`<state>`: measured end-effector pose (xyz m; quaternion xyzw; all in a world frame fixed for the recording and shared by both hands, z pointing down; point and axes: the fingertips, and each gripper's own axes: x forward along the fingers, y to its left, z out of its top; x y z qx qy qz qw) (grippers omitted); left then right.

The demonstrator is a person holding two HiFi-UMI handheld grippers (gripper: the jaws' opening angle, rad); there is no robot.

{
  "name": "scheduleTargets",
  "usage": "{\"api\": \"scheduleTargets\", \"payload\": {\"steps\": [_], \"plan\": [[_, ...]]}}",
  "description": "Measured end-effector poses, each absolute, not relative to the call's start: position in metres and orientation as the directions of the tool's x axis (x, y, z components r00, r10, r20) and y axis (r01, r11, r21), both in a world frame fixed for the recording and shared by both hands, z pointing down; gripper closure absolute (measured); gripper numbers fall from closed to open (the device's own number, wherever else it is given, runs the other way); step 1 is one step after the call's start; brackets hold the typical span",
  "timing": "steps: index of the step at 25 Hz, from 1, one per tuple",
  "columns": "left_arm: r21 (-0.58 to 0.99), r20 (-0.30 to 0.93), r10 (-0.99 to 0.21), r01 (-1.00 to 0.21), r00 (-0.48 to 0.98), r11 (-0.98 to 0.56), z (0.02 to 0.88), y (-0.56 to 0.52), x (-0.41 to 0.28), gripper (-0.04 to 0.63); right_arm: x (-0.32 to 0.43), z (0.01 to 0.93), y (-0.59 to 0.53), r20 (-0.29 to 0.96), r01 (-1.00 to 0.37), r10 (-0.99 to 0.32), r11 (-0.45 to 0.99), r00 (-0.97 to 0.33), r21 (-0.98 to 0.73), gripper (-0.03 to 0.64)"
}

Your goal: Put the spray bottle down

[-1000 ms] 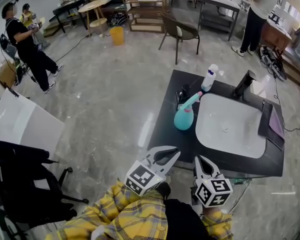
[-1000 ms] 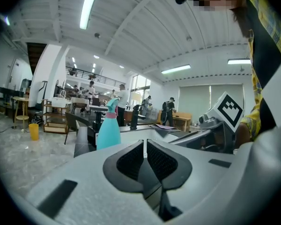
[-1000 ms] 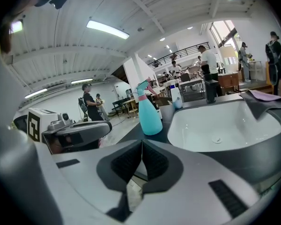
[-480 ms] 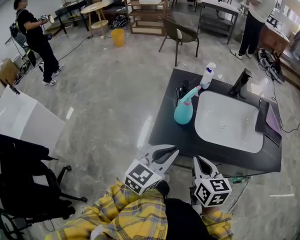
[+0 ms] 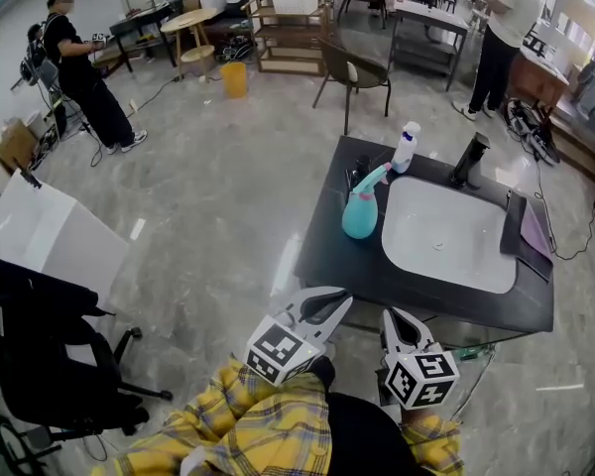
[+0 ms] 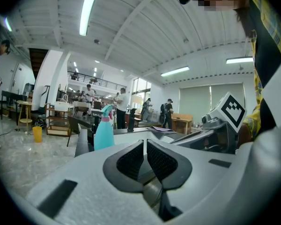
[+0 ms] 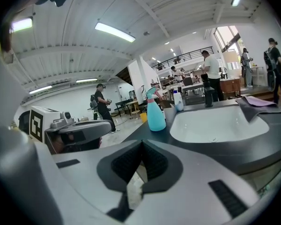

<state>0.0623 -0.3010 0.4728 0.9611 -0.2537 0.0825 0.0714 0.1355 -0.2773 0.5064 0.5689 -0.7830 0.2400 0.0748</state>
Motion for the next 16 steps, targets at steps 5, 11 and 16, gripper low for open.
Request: {"api": "scheduleTargets", "payload": {"steps": [5, 11, 16], "plan": [[0.104, 0.2, -0.481, -0.506, 0.854, -0.856, 0.471, -0.292, 0.059, 0.571, 0.133, 0.501, -0.268, 0.384, -0.926, -0.855, 0.251, -0.349, -0.282, 0.611], [0.134, 0.192, -0.486, -0.514, 0.852, -0.847, 0.469, -0.287, 0.058, 0.571, 0.132, 0.491, -0.264, 0.37, -0.926, -0.859, 0.262, -0.353, -0.272, 0.611], [0.142, 0.195, -0.48, -0.509, 0.855, -0.849, 0.471, -0.277, 0.056, 0.571, 0.125, 0.491, -0.259, 0.374, -0.923, -0.853, 0.276, -0.364, -0.269, 0.611]]}}
